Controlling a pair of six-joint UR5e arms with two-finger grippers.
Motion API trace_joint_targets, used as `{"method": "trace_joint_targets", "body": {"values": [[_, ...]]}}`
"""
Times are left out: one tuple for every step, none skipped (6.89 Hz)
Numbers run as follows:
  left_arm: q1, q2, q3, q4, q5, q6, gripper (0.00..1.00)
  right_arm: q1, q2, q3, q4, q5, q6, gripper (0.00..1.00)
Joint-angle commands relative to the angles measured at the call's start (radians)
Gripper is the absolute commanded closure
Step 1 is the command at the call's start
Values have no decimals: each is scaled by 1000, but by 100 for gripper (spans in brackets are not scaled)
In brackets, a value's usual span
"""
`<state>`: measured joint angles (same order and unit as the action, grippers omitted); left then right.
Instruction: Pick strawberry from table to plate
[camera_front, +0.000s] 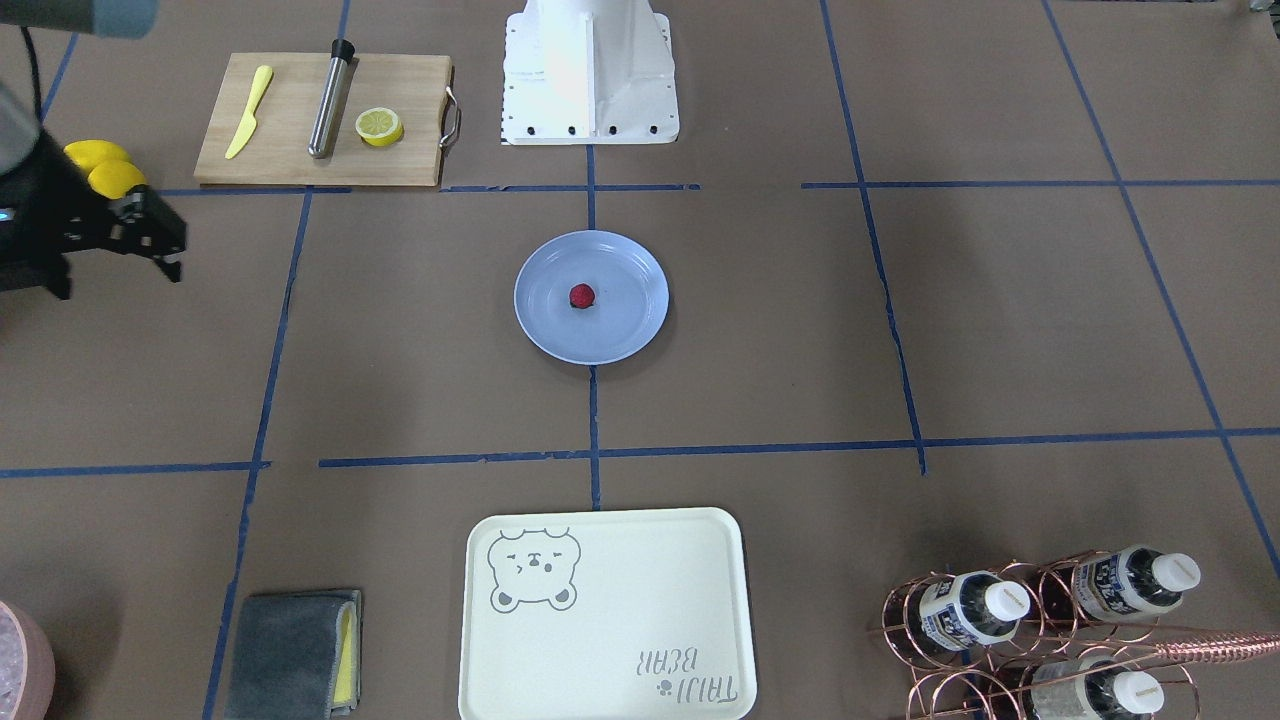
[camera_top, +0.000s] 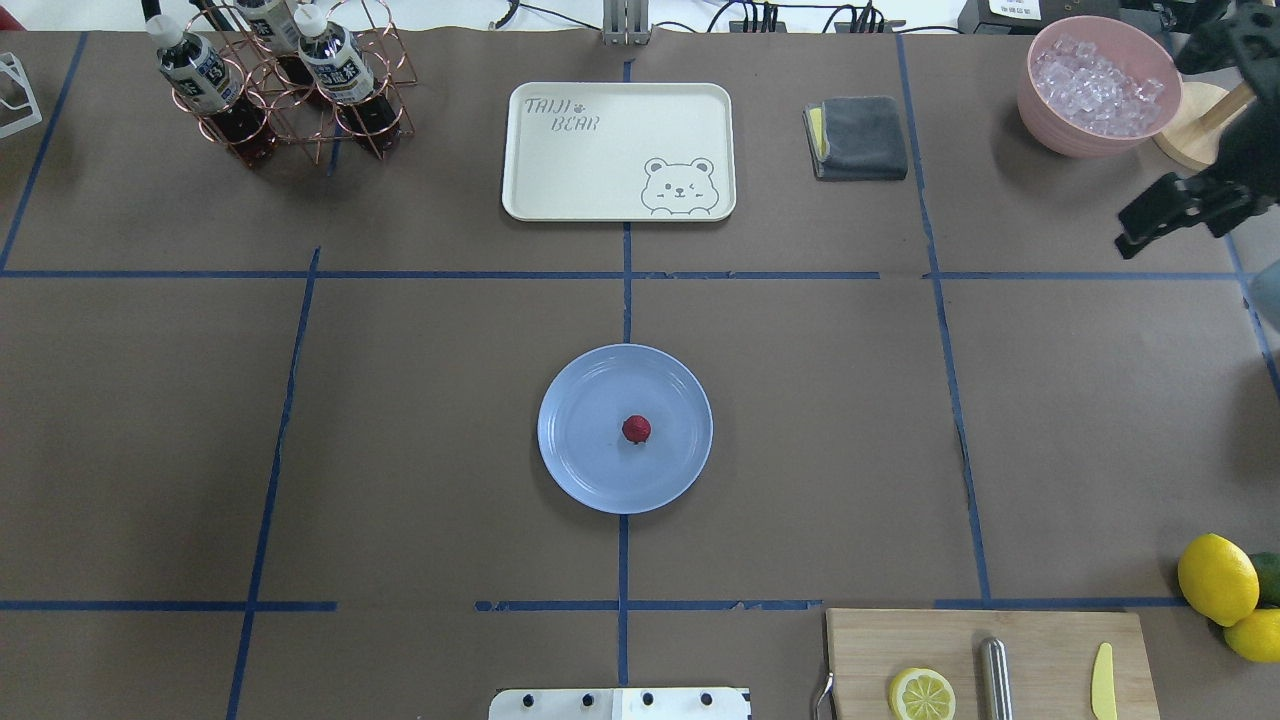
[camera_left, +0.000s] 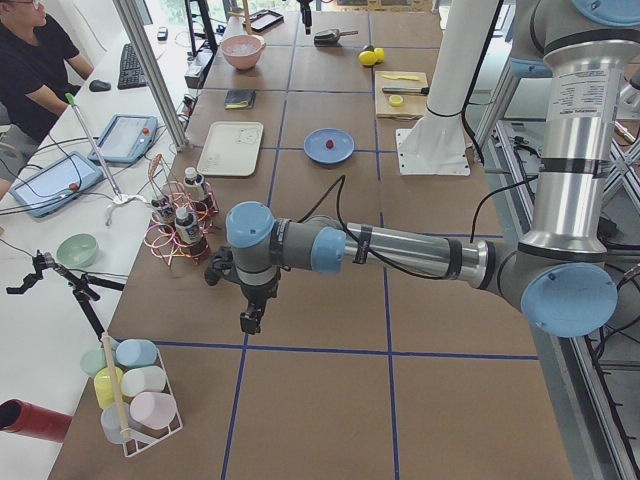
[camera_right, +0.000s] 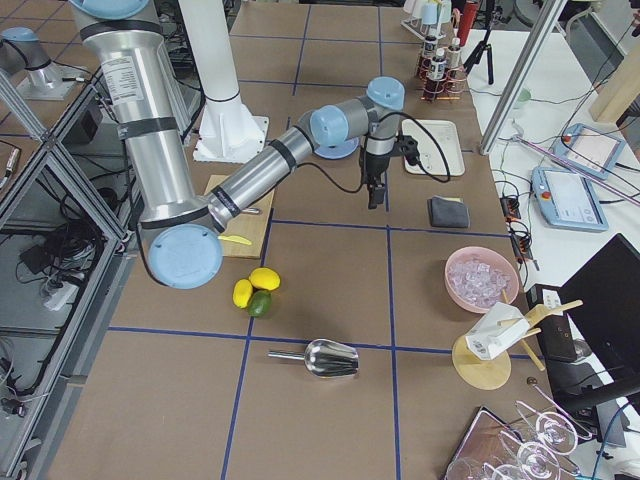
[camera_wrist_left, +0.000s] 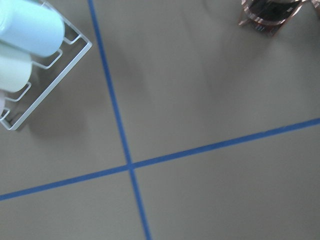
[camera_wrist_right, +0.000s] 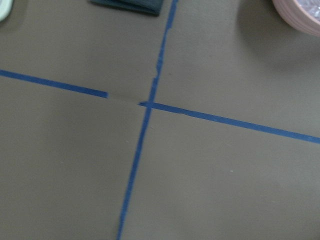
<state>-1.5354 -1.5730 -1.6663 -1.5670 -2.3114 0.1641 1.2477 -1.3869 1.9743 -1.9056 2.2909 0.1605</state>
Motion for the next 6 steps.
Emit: {"method": "trace_joint_targets", "body": {"values": [[-25,22,5,4,-19,3,0,184,-70,-127,0,45,-282,0],[-28,27,5,7,-19,2,0,229,-89,-187,10,58,-339,0],[-28,33,5,7,-20,-3,0,227,-72,-196,23,52,-337,0],[-28,34,10,7,-19,-6,0,231,-104,-199,25,53,-355,0],[-28,47,10,7,-19,-5,0,233,-128,-206,57,55,-339,0],[-28,47,7,5,-19,-6,0,274,-144,-257,62,61,-341,0]]}}
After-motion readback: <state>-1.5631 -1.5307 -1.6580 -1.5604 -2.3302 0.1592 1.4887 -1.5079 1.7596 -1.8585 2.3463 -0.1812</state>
